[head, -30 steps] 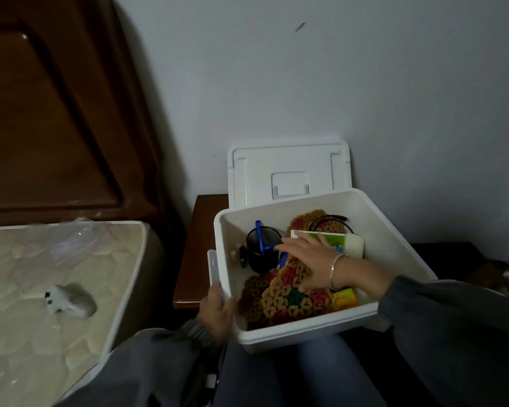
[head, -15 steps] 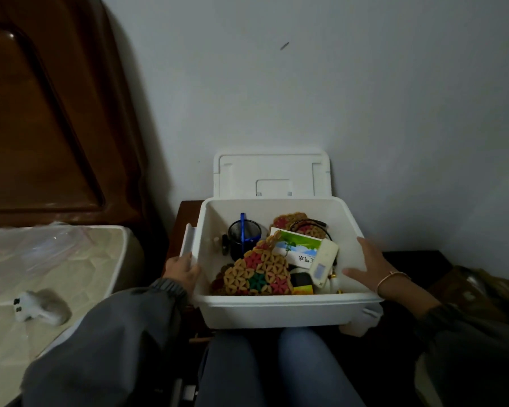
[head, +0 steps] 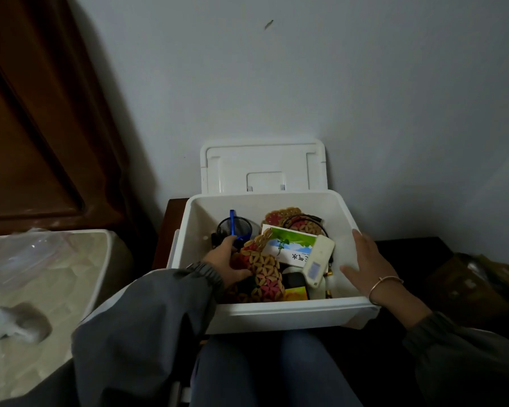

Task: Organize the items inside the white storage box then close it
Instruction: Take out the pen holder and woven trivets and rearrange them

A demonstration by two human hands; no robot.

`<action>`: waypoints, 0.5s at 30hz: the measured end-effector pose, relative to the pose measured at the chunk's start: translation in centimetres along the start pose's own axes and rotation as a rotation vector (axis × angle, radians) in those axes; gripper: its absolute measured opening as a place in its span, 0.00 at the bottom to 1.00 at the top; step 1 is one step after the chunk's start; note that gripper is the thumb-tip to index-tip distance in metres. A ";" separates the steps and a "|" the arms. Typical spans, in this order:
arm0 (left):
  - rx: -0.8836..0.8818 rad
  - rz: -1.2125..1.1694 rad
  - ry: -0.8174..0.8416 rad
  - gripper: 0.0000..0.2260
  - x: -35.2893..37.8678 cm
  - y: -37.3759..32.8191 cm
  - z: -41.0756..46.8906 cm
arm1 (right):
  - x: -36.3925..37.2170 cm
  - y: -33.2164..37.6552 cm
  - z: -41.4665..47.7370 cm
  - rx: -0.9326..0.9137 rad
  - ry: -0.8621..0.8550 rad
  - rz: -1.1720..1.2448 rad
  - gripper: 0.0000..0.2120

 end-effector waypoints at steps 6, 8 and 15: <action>0.061 0.068 0.058 0.15 0.2 0.5 1.7 | 0.2 -0.4 -0.1 0.004 -0.014 -0.023 0.39; 0.091 0.028 0.016 0.14 -0.5 0.6 1.3 | 0.3 -0.3 0.0 0.007 -0.024 -0.003 0.38; 0.135 -0.406 -0.156 0.13 -6.0 0.3 -1.5 | -1.3 1.4 0.4 0.025 -0.015 -0.082 0.32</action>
Point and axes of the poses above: each hand's wrist, its own z-axis towards the middle knuckle, its own x-axis out of the palm, y = z × x, the point moved 2 cm from there along z, towards the middle knuckle, and after that the axes turned 5 degrees about x, right-handed, at the moved point
